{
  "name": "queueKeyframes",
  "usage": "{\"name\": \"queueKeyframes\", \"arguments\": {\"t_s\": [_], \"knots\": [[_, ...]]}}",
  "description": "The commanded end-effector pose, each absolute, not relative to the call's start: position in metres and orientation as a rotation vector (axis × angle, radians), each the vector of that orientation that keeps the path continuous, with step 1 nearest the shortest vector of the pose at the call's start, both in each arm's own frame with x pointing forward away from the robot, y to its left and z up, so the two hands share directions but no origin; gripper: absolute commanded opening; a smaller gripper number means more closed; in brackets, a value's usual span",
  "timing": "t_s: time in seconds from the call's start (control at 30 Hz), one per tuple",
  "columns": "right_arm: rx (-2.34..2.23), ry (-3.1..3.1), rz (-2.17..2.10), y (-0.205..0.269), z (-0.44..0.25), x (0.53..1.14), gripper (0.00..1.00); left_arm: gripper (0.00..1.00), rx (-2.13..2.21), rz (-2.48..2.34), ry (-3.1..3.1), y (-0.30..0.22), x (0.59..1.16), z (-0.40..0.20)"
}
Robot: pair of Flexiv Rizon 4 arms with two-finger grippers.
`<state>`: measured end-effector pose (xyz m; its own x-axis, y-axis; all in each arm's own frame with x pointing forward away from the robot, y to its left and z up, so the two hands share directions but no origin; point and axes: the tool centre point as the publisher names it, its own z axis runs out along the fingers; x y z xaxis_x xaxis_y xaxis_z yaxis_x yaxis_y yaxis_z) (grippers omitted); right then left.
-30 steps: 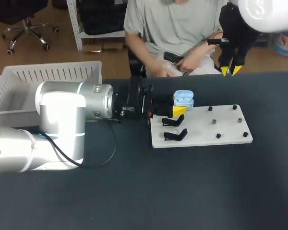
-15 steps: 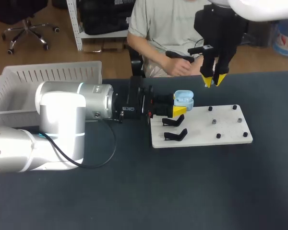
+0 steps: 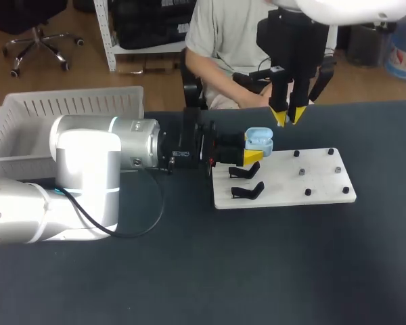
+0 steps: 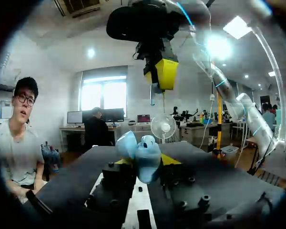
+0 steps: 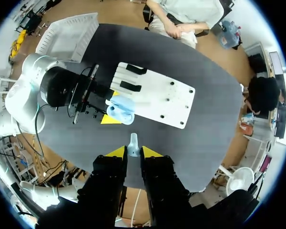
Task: Pick up each earbud case from the left stands, insert the matching earbuds, close the lid, and place the case in the box.
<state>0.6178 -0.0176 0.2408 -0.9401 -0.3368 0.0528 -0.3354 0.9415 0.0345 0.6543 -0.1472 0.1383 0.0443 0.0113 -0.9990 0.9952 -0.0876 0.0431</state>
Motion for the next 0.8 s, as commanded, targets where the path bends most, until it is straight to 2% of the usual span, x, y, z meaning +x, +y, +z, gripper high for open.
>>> {"name": "queueKeyframes", "arguments": {"t_s": [0.03, 0.23, 0.8], "knots": [[0.568, -3.028, -0.011, -0.008, 0.246, 0.619, 0.0, 0.0, 1.302, -1.234, 1.141, -0.147, 0.655, 0.138], [0.598, -2.994, 0.153, 0.006, 0.247, 0.626, 0.0, 0.0, 1.302, -1.234, 1.141, -0.147, 0.655, 0.138], [0.519, -2.962, 0.135, 0.016, 0.232, 0.62, 0.0, 0.0, 1.302, -1.234, 1.141, -0.147, 0.655, 0.138]]}}
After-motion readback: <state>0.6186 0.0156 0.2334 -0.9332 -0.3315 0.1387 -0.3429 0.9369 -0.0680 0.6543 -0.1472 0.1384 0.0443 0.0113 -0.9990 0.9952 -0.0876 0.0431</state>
